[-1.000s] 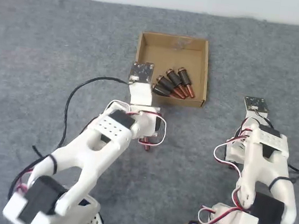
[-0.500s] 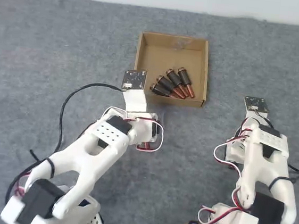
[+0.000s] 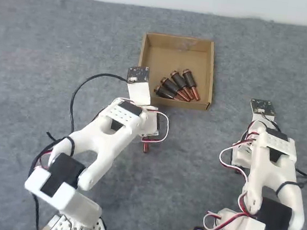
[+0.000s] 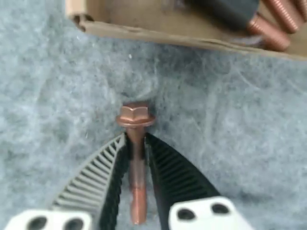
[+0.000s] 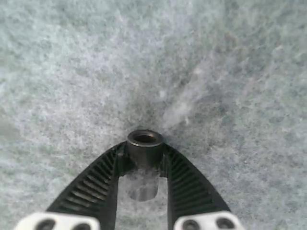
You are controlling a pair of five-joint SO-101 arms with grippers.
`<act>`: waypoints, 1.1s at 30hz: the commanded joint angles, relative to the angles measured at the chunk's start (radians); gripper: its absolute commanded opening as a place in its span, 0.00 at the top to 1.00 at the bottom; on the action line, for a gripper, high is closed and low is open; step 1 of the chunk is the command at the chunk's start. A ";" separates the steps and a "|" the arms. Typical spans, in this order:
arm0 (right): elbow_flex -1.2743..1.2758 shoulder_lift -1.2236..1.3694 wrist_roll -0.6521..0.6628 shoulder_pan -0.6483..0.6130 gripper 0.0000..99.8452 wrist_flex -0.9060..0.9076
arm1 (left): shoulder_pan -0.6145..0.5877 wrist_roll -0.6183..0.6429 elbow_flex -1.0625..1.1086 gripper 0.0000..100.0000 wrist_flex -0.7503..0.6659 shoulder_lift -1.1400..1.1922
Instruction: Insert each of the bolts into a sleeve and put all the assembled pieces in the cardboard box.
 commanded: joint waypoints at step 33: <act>-0.060 0.001 0.008 -0.061 0.99 -0.042 | -0.419 -0.175 0.288 0.99 -0.284 -0.371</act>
